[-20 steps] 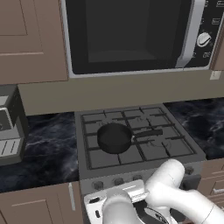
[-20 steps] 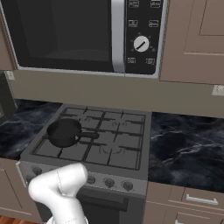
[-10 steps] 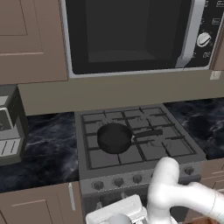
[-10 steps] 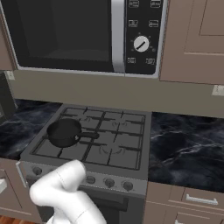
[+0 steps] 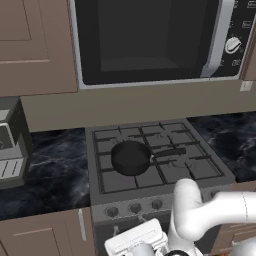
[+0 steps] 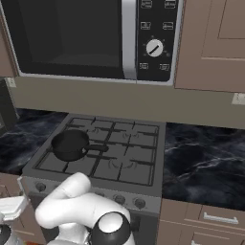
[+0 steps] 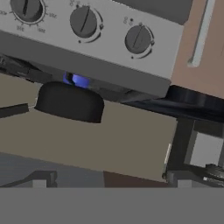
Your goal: Turn off the front left burner of the stove.
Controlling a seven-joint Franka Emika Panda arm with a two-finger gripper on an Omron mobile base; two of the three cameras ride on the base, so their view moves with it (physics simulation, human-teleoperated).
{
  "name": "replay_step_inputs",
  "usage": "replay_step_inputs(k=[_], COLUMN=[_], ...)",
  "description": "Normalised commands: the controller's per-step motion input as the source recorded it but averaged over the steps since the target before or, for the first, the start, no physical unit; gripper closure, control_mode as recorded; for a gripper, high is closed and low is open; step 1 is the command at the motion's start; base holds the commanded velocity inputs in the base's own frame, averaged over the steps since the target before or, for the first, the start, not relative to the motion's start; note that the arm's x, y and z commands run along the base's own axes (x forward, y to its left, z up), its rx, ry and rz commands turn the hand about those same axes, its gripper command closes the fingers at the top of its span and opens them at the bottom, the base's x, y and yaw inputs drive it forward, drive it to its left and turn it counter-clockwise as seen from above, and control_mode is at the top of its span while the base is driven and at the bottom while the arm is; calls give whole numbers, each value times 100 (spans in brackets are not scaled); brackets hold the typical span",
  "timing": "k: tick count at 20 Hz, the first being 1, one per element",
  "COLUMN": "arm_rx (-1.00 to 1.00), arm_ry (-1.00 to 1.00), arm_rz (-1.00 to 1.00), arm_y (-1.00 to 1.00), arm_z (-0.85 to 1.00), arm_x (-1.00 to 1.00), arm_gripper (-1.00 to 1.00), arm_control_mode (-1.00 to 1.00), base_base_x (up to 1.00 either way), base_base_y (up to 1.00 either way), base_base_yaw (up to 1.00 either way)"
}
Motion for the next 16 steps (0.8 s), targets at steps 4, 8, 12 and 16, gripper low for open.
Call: replay_step_inputs(k=[4,8,12,16], arm_rx=[7,7,9,12], arm_ry=[-8,-7,-7,-5], arm_rz=[0,0,0,0], arm_y=[0,5,4,0], arm_z=[-8,-33,-32,-14], arm_x=[35,14,12,17], arm_gripper=[-100,-100,-100,-100], arm_control_mode=[-100,-100,-100,-100], base_base_x=[0,0,0,0], base_base_y=[0,0,0,0], base_base_yaw=[0,0,0,0])
